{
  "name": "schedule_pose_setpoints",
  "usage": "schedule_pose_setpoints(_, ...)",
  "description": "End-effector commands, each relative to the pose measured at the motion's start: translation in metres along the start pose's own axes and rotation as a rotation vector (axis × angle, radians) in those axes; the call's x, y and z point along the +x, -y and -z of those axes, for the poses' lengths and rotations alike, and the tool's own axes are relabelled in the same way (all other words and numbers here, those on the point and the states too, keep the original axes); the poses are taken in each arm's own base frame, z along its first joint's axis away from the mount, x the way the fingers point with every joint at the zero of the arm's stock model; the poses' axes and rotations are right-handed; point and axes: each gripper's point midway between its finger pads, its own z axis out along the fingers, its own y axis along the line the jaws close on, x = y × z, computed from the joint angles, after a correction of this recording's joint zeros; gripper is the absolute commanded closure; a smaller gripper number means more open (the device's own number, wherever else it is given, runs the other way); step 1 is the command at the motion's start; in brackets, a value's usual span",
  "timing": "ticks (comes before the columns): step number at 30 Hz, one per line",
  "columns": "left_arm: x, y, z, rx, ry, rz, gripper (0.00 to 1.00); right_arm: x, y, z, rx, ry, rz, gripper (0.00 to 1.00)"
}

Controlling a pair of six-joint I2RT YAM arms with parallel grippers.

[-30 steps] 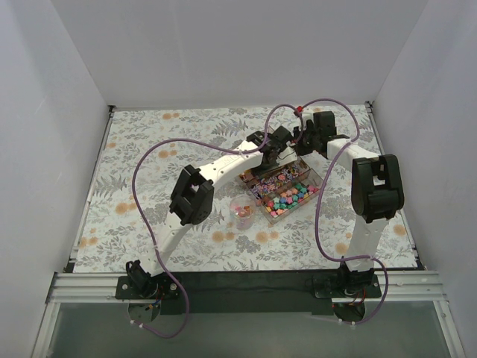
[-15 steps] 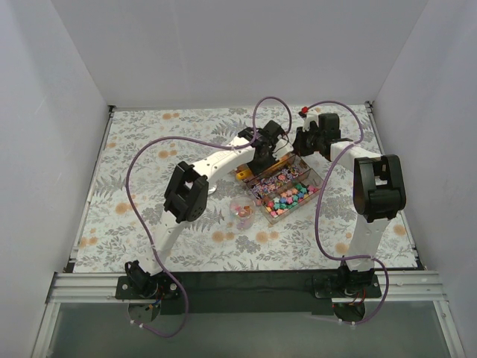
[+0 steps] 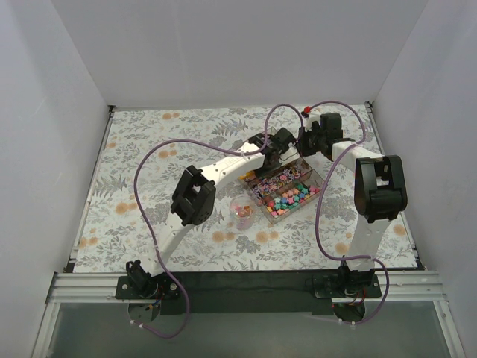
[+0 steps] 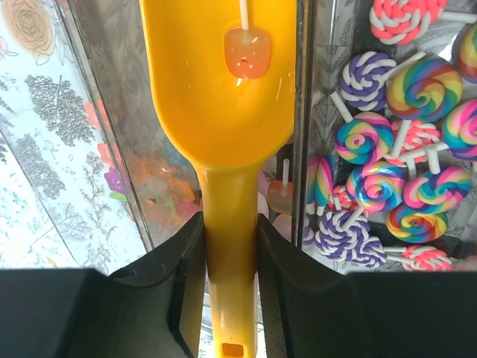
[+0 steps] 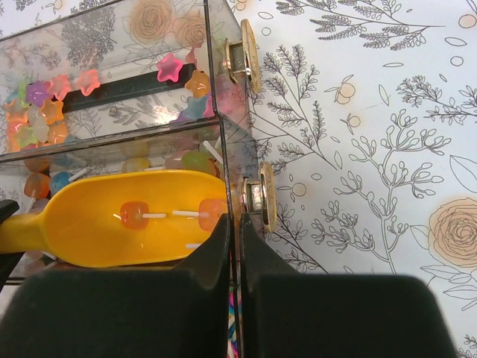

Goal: Pack the candies
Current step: Scoop the fake candies from the storage box.

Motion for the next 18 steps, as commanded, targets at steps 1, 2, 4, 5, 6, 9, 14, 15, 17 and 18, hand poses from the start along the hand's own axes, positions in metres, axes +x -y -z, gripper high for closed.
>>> schedule_pose_setpoints(1,-0.02,0.048,-0.007,0.105,0.079,-0.08,1.0,-0.018,-0.046,0.012,-0.149,0.037,-0.034,0.99)
schedule_pose_setpoints(2,-0.024,0.045,-0.006,0.101,0.109,-0.069,1.0,-0.017,-0.045,0.011,-0.144,0.036,-0.029,0.99)
schedule_pose_setpoints(4,-0.021,0.037,0.006,0.124,0.149,-0.036,1.0,-0.011,-0.041,0.01,-0.134,0.025,-0.038,0.99)
schedule_pose_setpoints(5,-0.028,0.032,0.012,0.125,0.198,-0.017,1.0,-0.01,-0.039,0.01,-0.132,0.026,-0.041,0.99)
schedule_pose_setpoints(6,-0.029,0.026,0.015,0.133,0.224,0.005,1.0,-0.008,-0.037,0.009,-0.136,0.022,-0.052,0.99)
schedule_pose_setpoints(9,-0.041,0.03,0.038,0.221,0.357,0.045,1.0,-0.003,-0.036,0.006,-0.148,0.019,-0.074,0.99)
schedule_pose_setpoints(14,-0.049,0.037,0.044,0.298,0.429,0.07,1.0,0.0,-0.037,0.003,-0.162,0.017,-0.086,0.99)
schedule_pose_setpoints(15,-0.049,0.039,0.04,0.304,0.425,0.067,1.0,0.0,-0.036,0.003,-0.161,0.017,-0.09,0.99)
schedule_pose_setpoints(17,-0.055,0.042,0.04,0.33,0.441,0.071,1.0,-0.001,-0.036,0.003,-0.163,0.022,-0.087,0.99)
schedule_pose_setpoints(18,-0.058,0.049,0.04,0.368,0.453,0.066,1.0,0.0,-0.036,0.003,-0.162,0.021,-0.088,0.99)
